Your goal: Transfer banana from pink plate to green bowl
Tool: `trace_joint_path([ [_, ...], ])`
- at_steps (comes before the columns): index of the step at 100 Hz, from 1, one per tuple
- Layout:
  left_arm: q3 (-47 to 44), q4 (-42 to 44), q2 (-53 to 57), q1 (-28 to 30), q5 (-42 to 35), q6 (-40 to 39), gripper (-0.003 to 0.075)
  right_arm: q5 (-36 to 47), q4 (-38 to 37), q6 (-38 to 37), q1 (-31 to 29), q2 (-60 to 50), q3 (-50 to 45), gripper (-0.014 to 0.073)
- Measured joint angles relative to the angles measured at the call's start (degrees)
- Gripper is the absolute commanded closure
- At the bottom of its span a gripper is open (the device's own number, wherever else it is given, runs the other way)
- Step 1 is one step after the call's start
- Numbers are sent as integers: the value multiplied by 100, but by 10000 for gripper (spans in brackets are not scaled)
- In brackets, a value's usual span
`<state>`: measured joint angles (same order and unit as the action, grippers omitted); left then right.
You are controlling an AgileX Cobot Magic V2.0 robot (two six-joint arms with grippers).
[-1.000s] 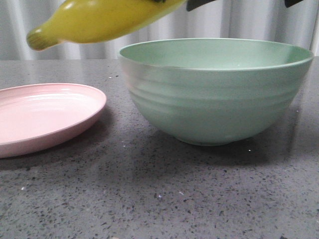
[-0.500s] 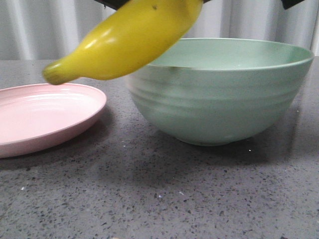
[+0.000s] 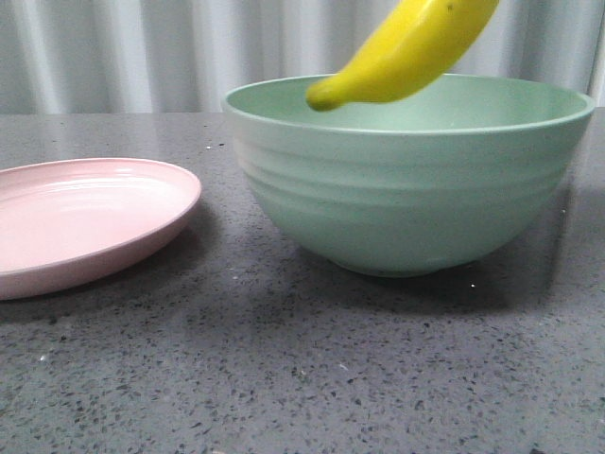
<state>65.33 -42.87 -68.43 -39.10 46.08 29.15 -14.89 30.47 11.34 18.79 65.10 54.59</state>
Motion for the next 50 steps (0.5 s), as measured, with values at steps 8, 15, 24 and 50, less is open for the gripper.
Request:
trace_joint_path([
  [8, 0, 0, 0, 0, 0, 0, 310, -32, -66, 0, 0, 187, 0, 665],
  [15, 0, 0, 0, 0, 0, 0, 310, -108, -97, 0, -9, 377, 0, 665],
  [24, 0, 0, 0, 0, 0, 0, 310, -205, -122, 0, -9, 593, 0, 665],
  [50, 0, 0, 0, 0, 0, 0, 310, -337, -125, 0, -9, 781, 0, 400],
])
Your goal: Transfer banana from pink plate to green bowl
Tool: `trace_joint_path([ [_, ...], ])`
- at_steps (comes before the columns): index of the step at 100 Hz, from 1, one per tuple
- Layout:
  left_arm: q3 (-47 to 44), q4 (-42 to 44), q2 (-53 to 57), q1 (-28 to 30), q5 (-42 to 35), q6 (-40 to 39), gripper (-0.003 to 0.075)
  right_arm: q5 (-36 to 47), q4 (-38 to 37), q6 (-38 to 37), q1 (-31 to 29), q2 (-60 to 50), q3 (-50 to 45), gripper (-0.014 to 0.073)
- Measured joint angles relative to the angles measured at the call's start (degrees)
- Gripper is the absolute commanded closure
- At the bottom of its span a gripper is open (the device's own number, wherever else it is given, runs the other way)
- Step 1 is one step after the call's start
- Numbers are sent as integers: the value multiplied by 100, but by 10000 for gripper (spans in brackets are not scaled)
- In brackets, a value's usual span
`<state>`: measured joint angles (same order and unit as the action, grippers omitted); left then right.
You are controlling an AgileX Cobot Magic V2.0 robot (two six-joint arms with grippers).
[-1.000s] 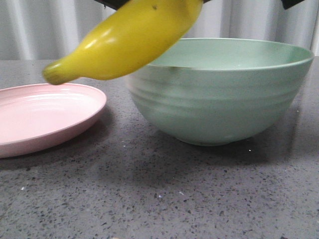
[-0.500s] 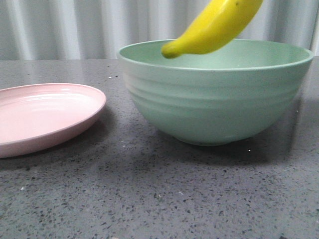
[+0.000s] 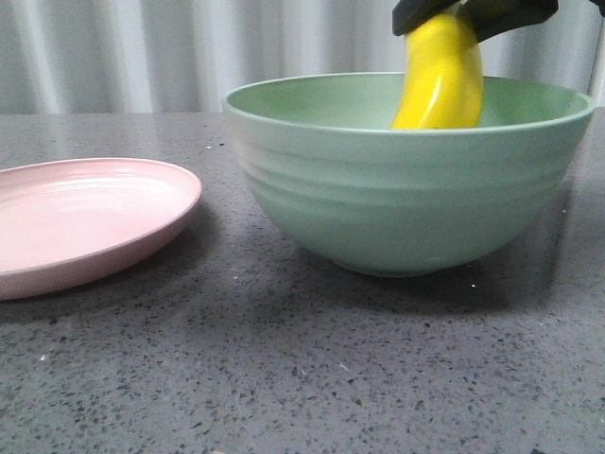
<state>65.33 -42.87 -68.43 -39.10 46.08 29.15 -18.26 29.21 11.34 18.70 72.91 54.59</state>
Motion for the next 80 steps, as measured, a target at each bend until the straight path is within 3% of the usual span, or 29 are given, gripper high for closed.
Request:
trace_joint_path([
  [9, 0, 0, 0, 0, 0, 0, 310, -27, 0, 0, 0, 0, 0, 258],
  [16, 0, 0, 0, 0, 0, 0, 310, -27, 0, 0, 0, 0, 0, 211],
  [68, 0, 0, 0, 0, 0, 0, 310, 214, -385, 254, 0, -570, 0, 207],
  [80, 0, 0, 0, 0, 0, 0, 353, 156, -487, 277, 0, -957, 0, 219],
])
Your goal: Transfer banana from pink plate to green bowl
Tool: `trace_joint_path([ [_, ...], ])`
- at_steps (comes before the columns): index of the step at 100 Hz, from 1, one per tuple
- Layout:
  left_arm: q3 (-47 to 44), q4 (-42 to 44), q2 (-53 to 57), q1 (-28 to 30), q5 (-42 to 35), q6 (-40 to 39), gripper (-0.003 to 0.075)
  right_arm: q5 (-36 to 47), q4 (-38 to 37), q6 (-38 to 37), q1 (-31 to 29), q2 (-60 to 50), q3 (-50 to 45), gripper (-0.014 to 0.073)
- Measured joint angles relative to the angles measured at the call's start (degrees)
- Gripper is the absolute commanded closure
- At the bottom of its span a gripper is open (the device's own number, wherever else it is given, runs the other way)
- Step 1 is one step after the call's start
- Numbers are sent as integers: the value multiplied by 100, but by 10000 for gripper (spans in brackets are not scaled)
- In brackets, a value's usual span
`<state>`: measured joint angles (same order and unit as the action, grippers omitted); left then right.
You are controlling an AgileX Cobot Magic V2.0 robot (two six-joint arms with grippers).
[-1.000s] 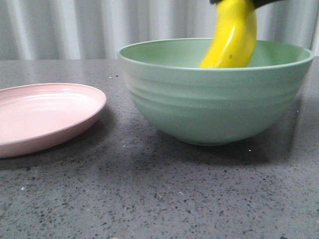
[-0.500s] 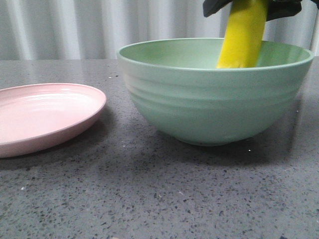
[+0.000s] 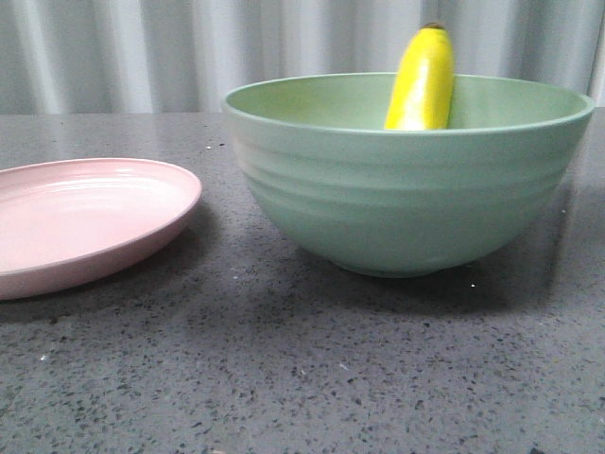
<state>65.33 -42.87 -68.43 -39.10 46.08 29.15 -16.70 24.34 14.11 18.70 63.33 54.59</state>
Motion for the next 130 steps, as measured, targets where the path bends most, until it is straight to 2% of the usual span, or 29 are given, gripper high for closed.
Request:
trace_joint_path([
  [7, 0, -5, 0, 0, 0, 0, 447, -138, -24, 10, 0, -216, 0, 291],
  [10, 0, -5, 11, 0, 0, 0, 511, -216, -24, 10, 0, -320, 0, 335],
  [23, 0, -5, 70, 0, 0, 0, 743, -660, -37, 13, 0, -639, 0, 558],
  [33, 0, -5, 179, 0, 0, 0, 741, -933, -61, 13, 0, -847, 0, 667],
  [57, -149, 41, 651, 0, -54, 0, 741, -1093, -108, 24, 0, -1443, -255, 664],
  [73, -720, 53, 1347, 0, -644, 73, 741, -988, -218, 24, 0, -2022, -718, 664],
  [87, -1552, 53, 2167, 0, -1448, 158, 741, -521, -321, 24, 0, -2638, -1299, 665],
  [116, -3577, 34, 4038, 0, -3101, 161, 741, 1058, -369, 24, 0, -3864, -2687, 665],
  [130, -4450, 7, 4827, 0, -3765, 171, 741, 1441, -369, 24, 0, -4276, -3274, 665],
])
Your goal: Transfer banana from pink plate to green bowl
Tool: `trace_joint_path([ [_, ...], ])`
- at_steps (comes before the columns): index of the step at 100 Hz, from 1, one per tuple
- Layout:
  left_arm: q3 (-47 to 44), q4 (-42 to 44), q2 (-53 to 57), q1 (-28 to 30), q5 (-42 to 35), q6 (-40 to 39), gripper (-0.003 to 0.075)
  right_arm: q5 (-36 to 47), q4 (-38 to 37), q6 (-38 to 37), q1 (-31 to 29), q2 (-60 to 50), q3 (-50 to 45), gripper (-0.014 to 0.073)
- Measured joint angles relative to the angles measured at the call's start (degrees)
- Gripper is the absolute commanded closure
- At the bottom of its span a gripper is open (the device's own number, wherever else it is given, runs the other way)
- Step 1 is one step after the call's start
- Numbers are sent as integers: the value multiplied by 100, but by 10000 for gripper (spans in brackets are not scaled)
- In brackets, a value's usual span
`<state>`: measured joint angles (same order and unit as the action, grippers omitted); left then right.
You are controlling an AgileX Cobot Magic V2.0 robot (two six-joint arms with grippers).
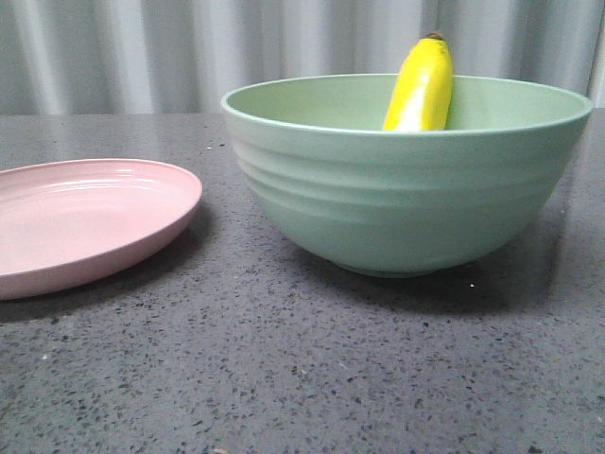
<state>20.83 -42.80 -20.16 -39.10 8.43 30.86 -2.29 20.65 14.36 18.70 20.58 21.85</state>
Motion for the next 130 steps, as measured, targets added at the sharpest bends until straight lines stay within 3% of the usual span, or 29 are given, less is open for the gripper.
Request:
trace_joint_path([
  [26, -1103, -68, 944, 0, -1067, 18, 741, 29, 0, 0, 0, -330, -524, 665],
  [105, -1264, -60, 1021, 14, -1360, 23, 741, -42, 0, 0, 0, -342, -533, 665],
  [112, -1410, 357, 1021, 86, -1790, 23, 741, -42, 0, 0, 0, -342, -533, 665],
  [130, -1923, 2379, 1021, 641, -2905, -152, 741, -42, 0, 0, 0, -342, -533, 665],
])
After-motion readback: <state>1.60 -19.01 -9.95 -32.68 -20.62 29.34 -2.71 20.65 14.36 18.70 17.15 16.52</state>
